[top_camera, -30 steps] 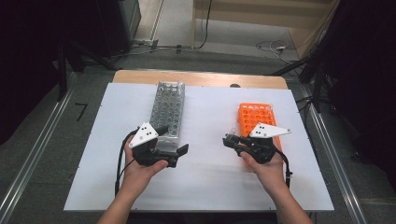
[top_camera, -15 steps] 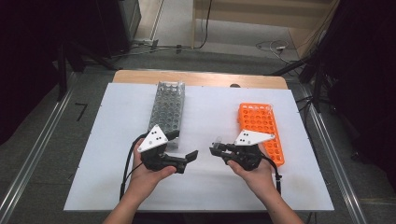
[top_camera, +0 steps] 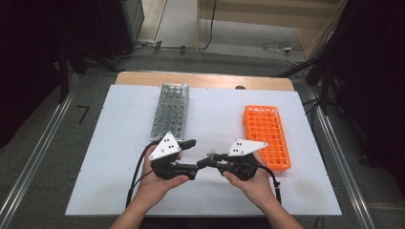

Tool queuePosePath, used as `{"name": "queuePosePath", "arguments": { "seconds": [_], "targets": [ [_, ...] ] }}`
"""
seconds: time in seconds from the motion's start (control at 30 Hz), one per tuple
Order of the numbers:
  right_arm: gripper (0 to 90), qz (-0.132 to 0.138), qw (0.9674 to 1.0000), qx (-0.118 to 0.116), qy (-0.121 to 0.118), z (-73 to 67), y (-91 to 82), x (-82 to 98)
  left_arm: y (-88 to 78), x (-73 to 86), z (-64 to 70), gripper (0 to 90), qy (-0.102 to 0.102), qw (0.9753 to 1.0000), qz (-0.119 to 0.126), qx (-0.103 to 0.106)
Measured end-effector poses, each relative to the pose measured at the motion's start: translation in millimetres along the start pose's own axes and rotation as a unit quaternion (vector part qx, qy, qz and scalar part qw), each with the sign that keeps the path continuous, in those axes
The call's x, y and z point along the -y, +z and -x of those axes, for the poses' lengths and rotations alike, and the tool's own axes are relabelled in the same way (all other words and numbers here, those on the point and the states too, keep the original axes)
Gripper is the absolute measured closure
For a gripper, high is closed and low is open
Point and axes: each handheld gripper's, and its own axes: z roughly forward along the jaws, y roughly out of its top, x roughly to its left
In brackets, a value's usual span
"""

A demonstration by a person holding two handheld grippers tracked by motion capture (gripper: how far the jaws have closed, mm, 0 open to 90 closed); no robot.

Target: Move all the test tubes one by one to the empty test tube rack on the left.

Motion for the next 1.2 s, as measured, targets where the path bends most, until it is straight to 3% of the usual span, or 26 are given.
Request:
{"name": "queuePosePath", "arguments": {
  "seconds": [0.2, 0.53, 0.87, 1.2],
  "targets": [
    [73.6, -0.007, 0.9999, -0.012, -0.007, -5.1, 4.7, -0.5, 3.2, 1.6, 3.7, 45.5, 0.009, 0.9999, -0.008, 0.011],
    [73.6, -0.011, 0.9996, -0.023, -0.009, -9.2, 6.7, -1.4, 7.4, 3.3, 7.5, 62.5, 0.019, 0.9996, -0.018, 0.013],
    [73.5, -0.015, 0.9994, -0.030, -0.010, -11.3, 8.7, -1.7, 9.5, 4.5, 9.8, 73.8, 0.025, 0.9992, -0.024, 0.018],
    [73.3, -0.015, 0.9993, -0.032, -0.008, -11.1, 8.6, -1.4, 8.5, 4.9, 9.8, 75.5, 0.033, 0.9991, -0.021, 0.014]
  ]
}}
